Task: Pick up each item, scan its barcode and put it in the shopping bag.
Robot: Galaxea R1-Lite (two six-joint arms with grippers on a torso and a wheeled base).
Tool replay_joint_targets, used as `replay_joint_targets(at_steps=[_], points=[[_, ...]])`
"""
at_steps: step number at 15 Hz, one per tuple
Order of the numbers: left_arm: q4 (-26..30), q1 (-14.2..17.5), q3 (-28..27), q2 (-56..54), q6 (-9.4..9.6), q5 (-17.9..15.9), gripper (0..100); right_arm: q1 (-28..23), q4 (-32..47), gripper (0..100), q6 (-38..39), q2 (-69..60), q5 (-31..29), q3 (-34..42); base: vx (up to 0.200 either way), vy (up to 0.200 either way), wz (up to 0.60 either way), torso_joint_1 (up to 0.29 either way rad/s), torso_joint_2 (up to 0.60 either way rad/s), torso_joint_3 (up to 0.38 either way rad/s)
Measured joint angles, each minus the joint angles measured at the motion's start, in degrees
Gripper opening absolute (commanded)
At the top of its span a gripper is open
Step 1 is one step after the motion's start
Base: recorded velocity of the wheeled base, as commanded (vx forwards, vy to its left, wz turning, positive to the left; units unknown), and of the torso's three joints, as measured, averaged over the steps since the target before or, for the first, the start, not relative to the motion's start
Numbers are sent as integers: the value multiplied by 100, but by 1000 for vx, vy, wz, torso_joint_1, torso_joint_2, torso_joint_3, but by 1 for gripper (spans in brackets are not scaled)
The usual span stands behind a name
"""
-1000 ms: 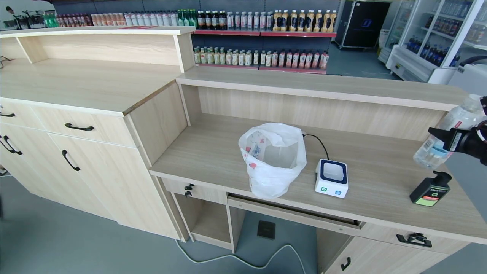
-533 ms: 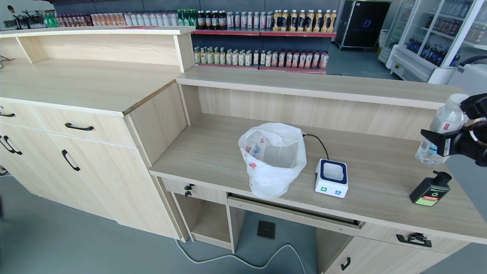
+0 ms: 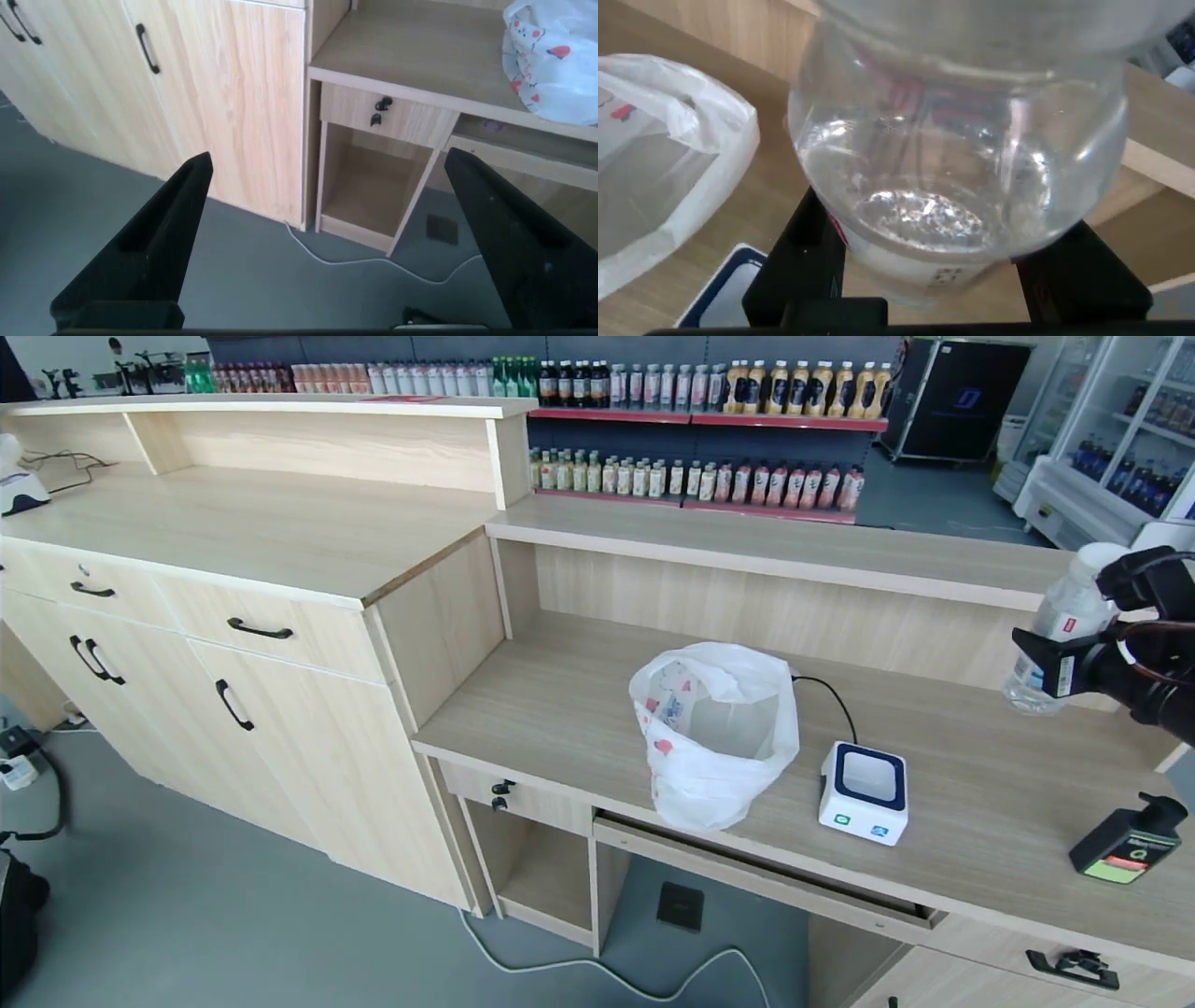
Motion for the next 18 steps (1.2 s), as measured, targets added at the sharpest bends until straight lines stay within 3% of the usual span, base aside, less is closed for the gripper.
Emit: replay_joint_targets(at_steps=[3,10,18], points=[[0,0,0,0,0,0,100,396,-228,0,99,293,-483,-251,0,0,600,4,4,2],[2,0,0,0,0,-2,100,903,-525,0,1674,1720,-657,-1180,0,0,0,0,0,0],[0,0,0,0,0,0,100,1106,-547,0,1854,3109,-549,-2042,0,0,0,0,0,0]])
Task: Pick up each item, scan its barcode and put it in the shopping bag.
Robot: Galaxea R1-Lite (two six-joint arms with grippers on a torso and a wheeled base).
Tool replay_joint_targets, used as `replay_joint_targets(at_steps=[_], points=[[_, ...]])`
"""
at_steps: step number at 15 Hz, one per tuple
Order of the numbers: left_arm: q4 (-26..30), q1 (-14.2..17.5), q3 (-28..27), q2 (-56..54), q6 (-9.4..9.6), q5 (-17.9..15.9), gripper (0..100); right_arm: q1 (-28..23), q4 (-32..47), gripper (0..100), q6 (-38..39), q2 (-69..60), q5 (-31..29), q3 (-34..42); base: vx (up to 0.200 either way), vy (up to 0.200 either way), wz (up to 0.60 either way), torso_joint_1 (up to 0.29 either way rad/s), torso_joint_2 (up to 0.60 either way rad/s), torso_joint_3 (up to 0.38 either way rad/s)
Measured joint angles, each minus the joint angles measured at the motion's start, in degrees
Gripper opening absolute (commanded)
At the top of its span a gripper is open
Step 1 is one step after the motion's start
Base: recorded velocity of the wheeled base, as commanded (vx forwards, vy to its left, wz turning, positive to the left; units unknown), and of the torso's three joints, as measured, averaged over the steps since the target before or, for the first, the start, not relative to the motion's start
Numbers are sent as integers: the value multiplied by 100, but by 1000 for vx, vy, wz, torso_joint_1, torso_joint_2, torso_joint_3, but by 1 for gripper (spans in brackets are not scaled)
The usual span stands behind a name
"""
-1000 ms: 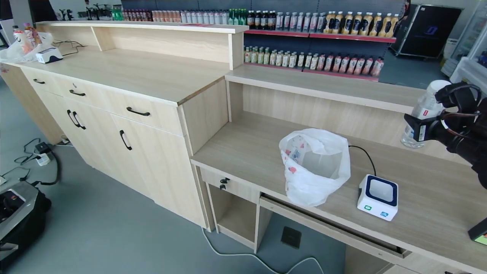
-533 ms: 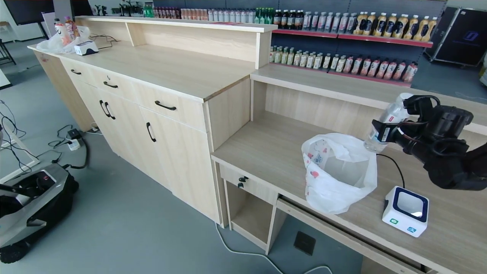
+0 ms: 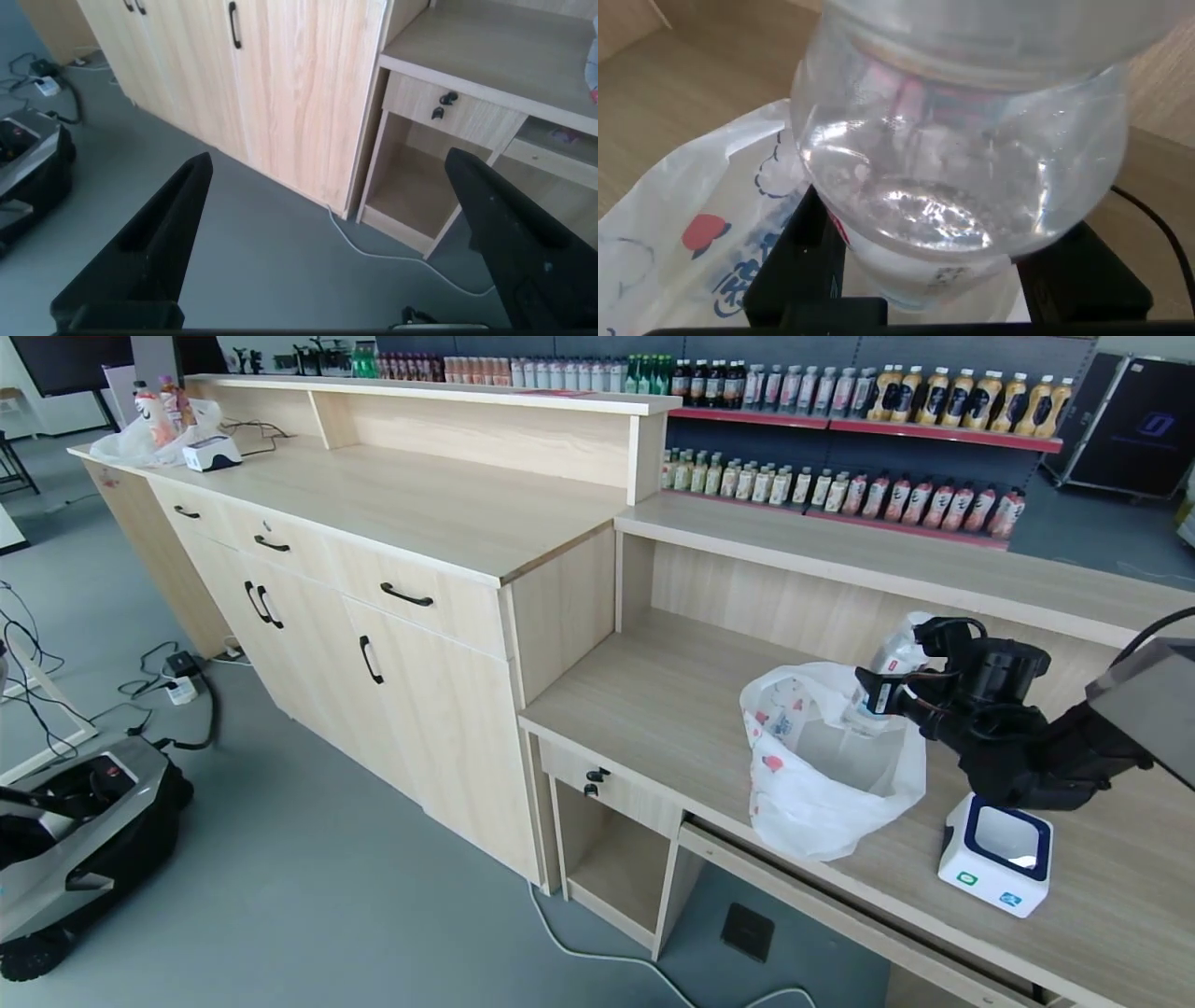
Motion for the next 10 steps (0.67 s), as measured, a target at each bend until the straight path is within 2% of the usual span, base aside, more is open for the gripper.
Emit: replay_joint_targets(at_steps=[10], points=[[0,0,0,0,0,0,100,201,-17,0,-157,717,15,-276,0,0,0,0,0,0]])
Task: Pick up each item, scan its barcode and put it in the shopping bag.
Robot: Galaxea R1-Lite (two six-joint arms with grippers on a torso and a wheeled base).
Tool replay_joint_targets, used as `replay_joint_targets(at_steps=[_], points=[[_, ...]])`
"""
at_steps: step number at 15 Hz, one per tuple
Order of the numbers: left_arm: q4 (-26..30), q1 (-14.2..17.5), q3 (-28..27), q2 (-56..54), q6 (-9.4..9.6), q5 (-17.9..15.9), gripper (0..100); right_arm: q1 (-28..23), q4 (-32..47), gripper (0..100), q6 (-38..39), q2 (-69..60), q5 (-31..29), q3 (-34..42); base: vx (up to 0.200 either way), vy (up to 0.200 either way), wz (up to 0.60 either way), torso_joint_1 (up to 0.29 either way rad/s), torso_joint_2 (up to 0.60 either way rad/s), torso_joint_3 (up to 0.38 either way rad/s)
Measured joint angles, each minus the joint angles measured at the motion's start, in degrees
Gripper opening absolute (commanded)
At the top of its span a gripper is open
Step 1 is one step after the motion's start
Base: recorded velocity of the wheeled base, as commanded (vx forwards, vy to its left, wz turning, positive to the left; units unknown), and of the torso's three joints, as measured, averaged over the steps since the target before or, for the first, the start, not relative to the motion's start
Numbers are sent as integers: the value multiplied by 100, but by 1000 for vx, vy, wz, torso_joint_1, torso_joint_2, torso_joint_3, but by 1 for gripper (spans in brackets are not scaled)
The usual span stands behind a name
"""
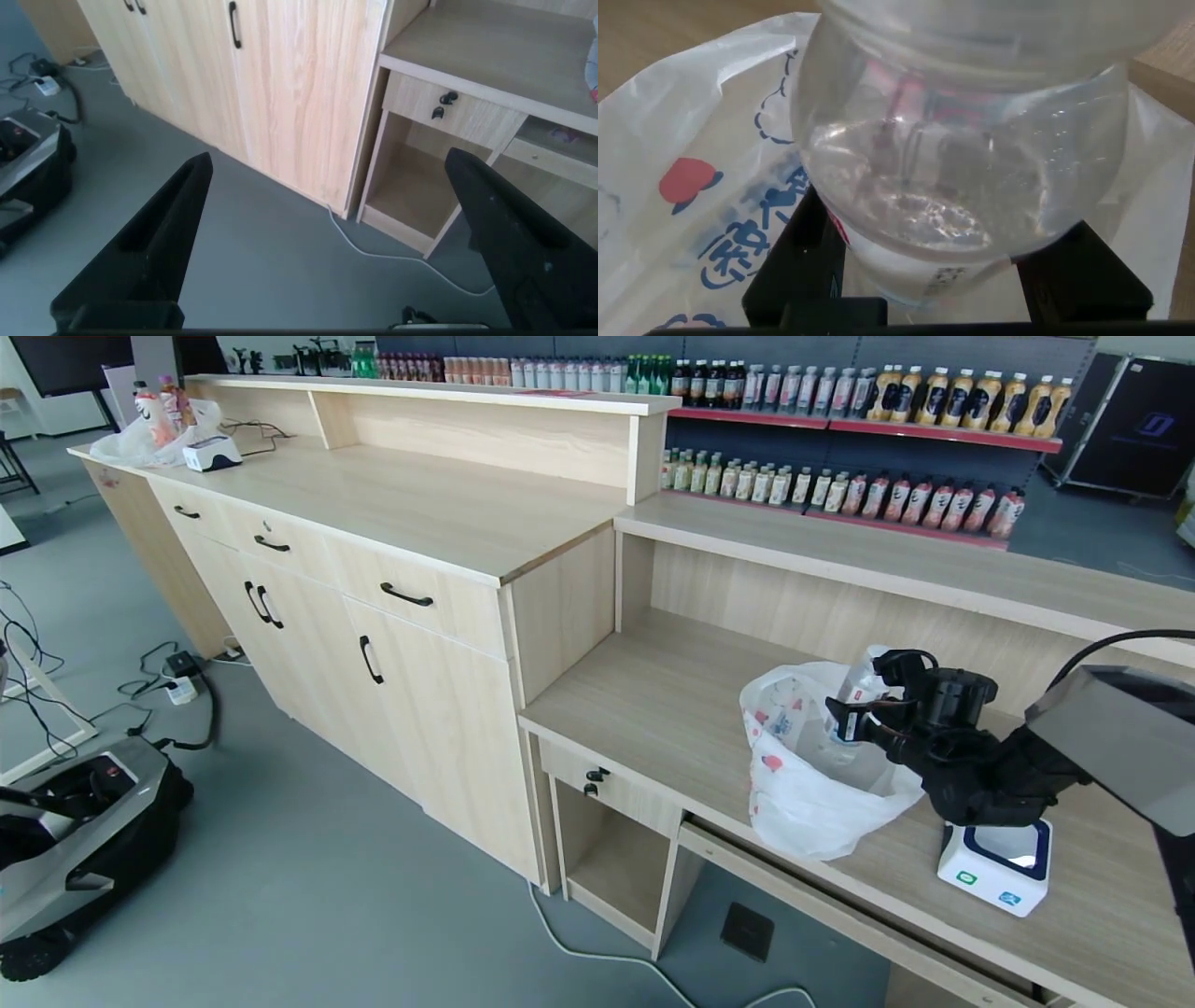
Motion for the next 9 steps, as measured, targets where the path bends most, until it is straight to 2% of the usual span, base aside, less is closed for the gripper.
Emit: replay_joint_targets(at_steps=[9], points=[[0,0,0,0,0,0,100,-22,-40,0,-224,218,-4,-11,0,0,0,0,0,0]])
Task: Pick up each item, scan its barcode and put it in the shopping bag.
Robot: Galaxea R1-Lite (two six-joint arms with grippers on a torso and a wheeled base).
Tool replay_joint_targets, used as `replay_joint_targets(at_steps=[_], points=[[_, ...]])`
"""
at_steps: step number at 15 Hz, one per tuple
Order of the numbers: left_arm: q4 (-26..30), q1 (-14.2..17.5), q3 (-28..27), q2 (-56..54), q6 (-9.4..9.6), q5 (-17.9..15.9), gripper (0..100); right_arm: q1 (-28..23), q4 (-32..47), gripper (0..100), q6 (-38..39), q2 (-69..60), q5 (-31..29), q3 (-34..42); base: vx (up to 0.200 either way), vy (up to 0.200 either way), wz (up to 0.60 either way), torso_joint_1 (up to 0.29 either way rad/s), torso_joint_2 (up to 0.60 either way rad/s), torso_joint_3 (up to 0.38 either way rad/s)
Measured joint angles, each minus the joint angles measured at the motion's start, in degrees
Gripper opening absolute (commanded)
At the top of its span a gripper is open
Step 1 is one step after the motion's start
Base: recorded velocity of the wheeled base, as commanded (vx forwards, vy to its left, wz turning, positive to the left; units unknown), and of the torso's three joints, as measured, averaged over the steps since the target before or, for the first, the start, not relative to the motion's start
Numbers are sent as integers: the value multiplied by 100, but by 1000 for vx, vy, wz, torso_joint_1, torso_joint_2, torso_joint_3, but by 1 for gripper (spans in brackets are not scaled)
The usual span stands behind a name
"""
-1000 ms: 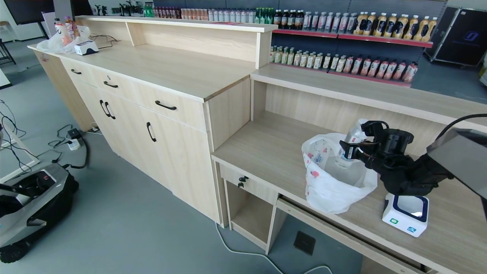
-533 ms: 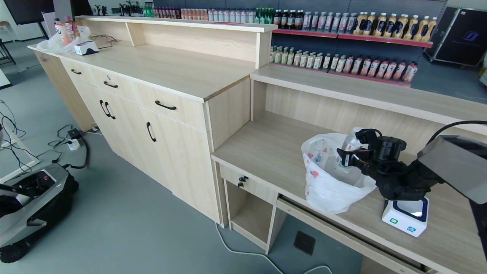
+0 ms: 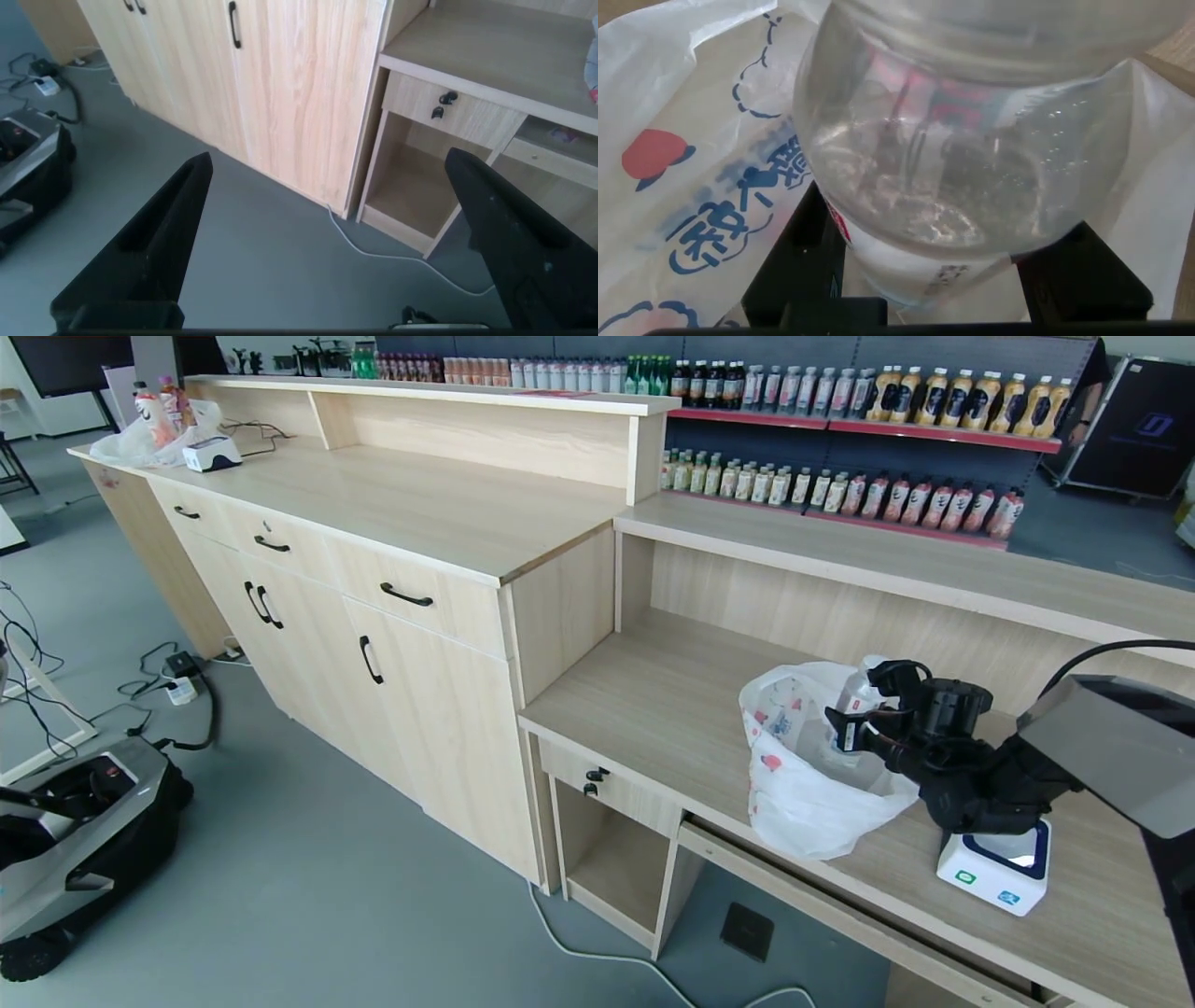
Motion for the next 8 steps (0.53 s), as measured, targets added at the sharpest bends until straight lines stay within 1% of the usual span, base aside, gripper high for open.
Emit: replay_joint_targets(at_steps=[1,6,8], points=[[0,0,0,0,-1,0,100,0,0,100,1,2,0,2,0,0,0,0,0,0],[0,0,0,0,0,0,100,0,12,100,34,-48,0,-4,0,0,0,0,0,0],[0,0,0,0,0,0,100,0,60,100,39,-258,88,90,0,0,0,0,0,0]])
